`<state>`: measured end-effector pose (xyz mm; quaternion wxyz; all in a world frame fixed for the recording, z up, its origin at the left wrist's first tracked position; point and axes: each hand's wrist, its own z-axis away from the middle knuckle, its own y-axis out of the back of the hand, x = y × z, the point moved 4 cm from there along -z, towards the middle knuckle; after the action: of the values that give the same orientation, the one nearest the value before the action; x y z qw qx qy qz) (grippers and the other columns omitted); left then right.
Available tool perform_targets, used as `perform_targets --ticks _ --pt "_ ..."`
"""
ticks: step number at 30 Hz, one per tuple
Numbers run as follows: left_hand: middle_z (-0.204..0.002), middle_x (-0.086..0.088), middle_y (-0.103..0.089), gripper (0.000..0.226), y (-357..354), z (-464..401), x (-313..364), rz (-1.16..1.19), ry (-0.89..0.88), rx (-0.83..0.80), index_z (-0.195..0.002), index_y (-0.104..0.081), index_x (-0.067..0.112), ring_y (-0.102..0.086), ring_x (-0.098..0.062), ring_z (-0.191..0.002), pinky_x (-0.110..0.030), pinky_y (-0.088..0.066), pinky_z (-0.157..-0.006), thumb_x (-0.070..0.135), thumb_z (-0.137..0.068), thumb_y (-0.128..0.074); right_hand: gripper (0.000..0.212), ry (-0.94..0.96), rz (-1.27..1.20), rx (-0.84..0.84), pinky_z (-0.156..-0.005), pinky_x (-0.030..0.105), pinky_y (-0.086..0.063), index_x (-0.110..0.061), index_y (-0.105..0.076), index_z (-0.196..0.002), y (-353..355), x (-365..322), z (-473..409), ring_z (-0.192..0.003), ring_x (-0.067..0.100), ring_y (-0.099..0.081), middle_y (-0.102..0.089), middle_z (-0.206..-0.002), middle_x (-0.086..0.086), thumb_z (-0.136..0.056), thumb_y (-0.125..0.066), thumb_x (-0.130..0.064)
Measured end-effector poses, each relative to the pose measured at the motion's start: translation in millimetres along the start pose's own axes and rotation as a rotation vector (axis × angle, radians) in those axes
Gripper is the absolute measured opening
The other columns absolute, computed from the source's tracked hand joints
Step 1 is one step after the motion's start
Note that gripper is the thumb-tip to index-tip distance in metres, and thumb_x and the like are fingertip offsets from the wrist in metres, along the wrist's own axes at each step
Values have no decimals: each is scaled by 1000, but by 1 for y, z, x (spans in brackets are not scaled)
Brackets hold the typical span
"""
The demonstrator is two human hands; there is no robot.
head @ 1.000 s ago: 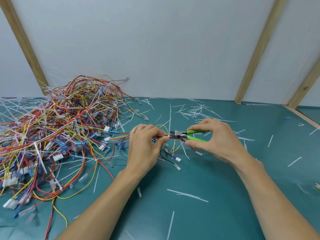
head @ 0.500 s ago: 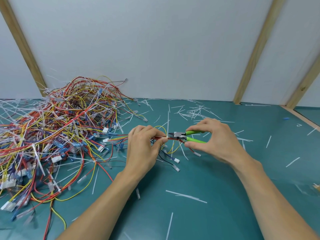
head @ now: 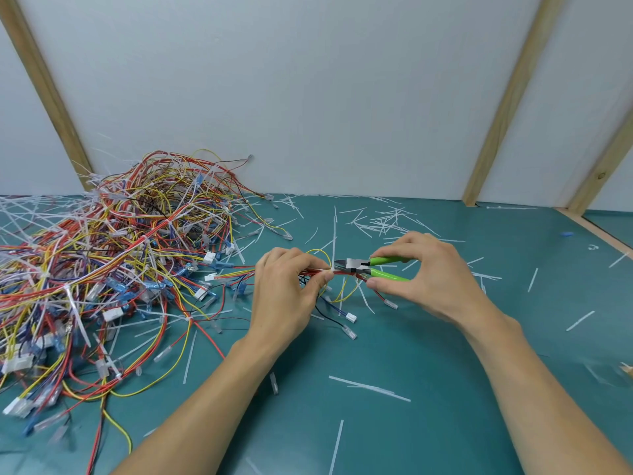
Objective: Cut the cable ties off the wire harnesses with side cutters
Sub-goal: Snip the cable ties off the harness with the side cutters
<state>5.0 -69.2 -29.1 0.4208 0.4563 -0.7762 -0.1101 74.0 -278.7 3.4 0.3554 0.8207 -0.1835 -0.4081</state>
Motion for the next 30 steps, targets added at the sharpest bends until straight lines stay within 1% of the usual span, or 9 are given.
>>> perform_targets --ticks 4,9,13,19,26,30 --pt "-79 14 -64 6 0 0 0 8 4 -1 -86 -75 24 -52 -15 -85 -41 -41 -89 25 -83 -81 32 6 -42 -2 -96 47 -47 -48 -75 -95 3 1 0 -103 8 -61 -67 -101 -17 -67 -82 -62" --pt "-79 13 -65 6 1 0 0 10 7 3 -85 -76 24 -52 -15 -84 -41 -41 -89 25 -83 -81 34 12 -25 -13 -96 48 -46 -45 -77 -97 3 2 0 -104 9 -60 -67 -102 -17 -67 -83 -60" --pt "-78 14 -64 6 1 0 1 3 -1 6 -85 -76 25 -51 -14 -84 -39 -39 -89 25 -83 -81 34 16 -9 -15 -95 47 -46 -47 -76 -97 1 0 0 -102 7 -58 -66 -100 -17 -67 -83 -61" --pt "-78 14 -65 8 1 0 1 -15 -9 3 -84 -75 25 -52 -15 -84 -39 -40 -88 24 -81 -82 33 21 30 -5 -91 44 -47 -47 -77 -96 -3 -2 1 -98 6 -57 -64 -96 -21 -68 -84 -63" --pt "-77 13 -65 7 1 0 1 -26 -11 -1 -83 -76 24 -52 -15 -83 -39 -40 -86 23 -81 -83 32 0 -17 -9 -84 37 -50 -47 -79 -92 -4 1 0 -94 4 -60 -66 -93 -22 -65 -84 -64" --pt "-76 12 -65 8 1 0 1 -20 -9 3 -83 -75 24 -52 -16 -82 -39 -40 -85 22 -80 -83 30 -14 -32 -27 -82 39 -51 -47 -79 -91 -5 3 0 -93 3 -61 -66 -93 -21 -66 -86 -62"
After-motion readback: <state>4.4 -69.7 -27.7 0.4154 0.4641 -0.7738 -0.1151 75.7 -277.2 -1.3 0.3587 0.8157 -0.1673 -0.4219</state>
